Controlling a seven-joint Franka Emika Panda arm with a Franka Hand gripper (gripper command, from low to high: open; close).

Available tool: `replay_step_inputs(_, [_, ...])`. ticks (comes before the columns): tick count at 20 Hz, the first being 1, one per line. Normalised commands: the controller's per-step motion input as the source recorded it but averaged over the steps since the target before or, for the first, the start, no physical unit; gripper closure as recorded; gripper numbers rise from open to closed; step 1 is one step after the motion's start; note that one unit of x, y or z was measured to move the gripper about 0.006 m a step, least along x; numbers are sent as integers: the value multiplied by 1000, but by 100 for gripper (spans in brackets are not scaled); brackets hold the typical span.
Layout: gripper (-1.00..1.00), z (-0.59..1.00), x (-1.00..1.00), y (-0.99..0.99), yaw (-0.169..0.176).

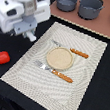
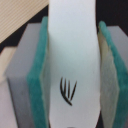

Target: Place the pan onto the stove and place the fish and sausage into the pan.

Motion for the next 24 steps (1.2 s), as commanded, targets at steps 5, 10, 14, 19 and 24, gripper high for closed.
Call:
replay_step_inputs(5, [100,556,327,920,0])
replay_step_inputs(10, [100,375,333,905,0])
replay_step_inputs(14, [100,315,304,911,0])
replay_step_inputs(19, [100,235,261,924,0])
replay_step_inputs(24, [100,107,213,926,0])
